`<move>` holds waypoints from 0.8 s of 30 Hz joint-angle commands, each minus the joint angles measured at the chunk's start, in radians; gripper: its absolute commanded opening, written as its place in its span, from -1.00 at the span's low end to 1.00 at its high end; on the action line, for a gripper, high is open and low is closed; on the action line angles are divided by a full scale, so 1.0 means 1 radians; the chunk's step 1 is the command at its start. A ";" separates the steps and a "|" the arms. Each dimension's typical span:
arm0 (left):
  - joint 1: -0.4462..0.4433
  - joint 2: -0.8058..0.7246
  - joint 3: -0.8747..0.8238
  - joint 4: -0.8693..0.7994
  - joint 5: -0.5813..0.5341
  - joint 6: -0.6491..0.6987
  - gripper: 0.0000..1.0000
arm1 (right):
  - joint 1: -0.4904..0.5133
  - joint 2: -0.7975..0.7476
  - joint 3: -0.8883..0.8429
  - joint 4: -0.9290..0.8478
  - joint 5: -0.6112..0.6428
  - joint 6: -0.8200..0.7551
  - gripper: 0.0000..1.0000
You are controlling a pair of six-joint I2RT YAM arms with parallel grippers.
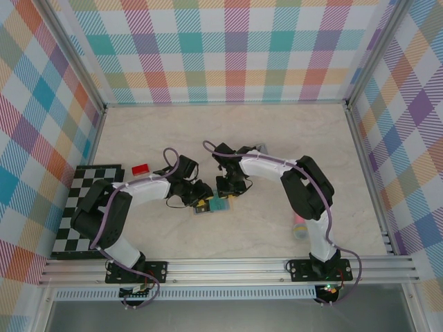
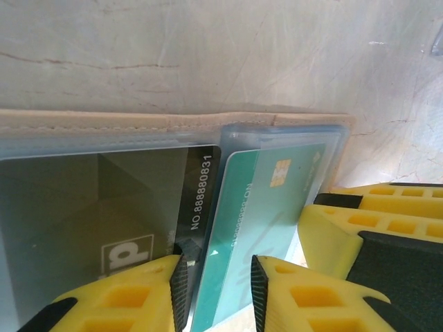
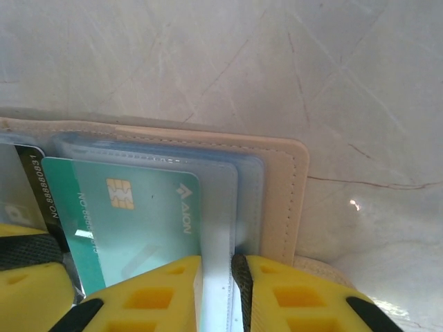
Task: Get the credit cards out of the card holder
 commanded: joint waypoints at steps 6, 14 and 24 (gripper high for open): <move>0.011 0.025 -0.018 0.039 0.023 -0.012 -0.36 | 0.000 0.047 0.003 -0.039 -0.008 -0.014 -0.57; 0.020 0.024 -0.057 0.155 0.106 -0.030 -0.44 | -0.001 0.053 0.001 -0.041 -0.012 -0.015 -0.60; 0.045 0.013 -0.098 0.237 0.159 0.003 -0.45 | -0.002 0.059 0.001 -0.043 -0.020 -0.016 -0.65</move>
